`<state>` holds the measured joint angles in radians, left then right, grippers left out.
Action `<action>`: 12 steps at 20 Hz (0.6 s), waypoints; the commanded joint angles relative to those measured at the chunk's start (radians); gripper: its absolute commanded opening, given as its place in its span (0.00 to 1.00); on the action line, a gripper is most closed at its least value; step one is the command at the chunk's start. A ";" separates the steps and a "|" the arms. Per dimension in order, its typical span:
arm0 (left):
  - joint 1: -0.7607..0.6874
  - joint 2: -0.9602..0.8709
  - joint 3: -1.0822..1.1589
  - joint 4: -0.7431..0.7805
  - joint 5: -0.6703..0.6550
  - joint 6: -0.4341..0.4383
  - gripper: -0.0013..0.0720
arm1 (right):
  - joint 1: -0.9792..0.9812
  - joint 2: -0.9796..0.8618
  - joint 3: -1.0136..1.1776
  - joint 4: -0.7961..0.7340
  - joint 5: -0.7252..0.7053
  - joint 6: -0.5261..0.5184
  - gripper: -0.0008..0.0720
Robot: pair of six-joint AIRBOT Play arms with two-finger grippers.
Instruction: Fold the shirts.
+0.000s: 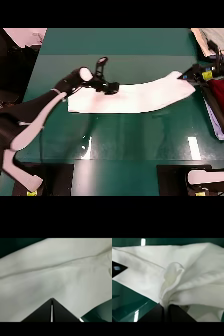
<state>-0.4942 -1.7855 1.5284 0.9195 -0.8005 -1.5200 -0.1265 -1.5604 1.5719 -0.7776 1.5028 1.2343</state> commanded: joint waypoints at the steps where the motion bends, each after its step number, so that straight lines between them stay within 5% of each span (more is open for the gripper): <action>1: -0.058 -0.173 0.195 -0.019 -0.074 -0.008 0.05 | 0.146 0.032 0.153 0.000 0.008 0.091 0.04; 12: -0.058 -0.209 0.244 0.006 -0.110 -0.024 0.04 | 0.433 0.021 0.323 -0.011 -0.088 0.120 0.04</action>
<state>-0.5510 -1.9907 1.7584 0.9115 -0.8848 -1.5444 0.2573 -1.5337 1.8801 -0.7856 1.4452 1.3533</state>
